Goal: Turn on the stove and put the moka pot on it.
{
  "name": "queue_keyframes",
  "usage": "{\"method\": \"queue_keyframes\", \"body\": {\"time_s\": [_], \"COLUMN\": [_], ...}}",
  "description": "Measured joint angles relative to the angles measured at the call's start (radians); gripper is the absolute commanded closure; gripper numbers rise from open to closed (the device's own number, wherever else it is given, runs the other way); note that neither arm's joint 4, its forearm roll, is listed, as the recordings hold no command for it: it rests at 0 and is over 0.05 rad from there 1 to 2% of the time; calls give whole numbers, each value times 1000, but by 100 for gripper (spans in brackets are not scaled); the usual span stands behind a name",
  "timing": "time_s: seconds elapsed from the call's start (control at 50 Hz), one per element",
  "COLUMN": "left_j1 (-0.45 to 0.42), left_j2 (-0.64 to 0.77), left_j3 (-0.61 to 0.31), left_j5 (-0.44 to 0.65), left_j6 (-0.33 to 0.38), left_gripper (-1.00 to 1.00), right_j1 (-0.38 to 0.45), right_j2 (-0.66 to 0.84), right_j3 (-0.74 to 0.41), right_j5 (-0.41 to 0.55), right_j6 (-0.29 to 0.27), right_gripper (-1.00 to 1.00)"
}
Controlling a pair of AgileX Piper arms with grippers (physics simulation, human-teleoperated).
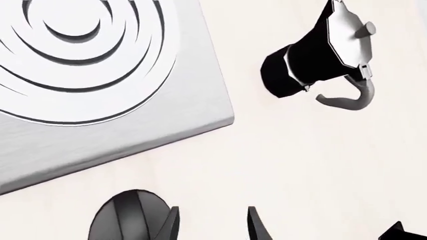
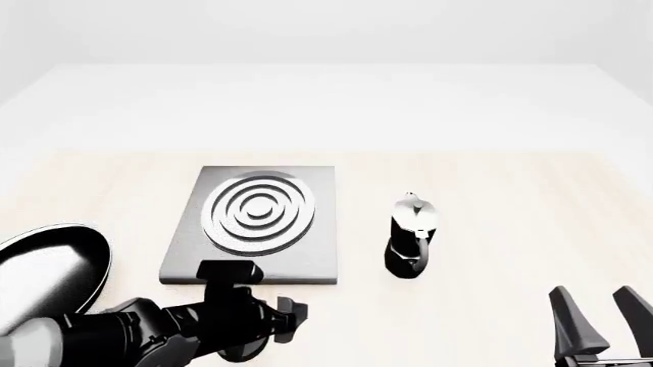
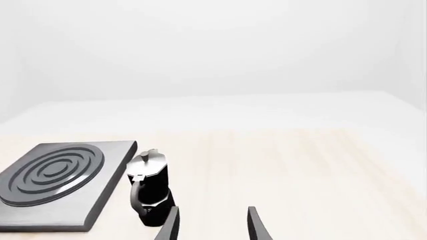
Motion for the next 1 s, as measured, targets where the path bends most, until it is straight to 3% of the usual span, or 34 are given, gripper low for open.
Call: {"method": "queue_keyframes", "body": {"time_s": [1.0], "left_j1": [74], "left_j2": [10], "left_j3": [13], "left_j5": [-38], "left_j6": [-3], "left_gripper": [-100], "right_j1": [0], "right_j2": [0], "right_j3": [0], "right_j5": [6], "right_j6": [0], "right_gripper": [-100]}}
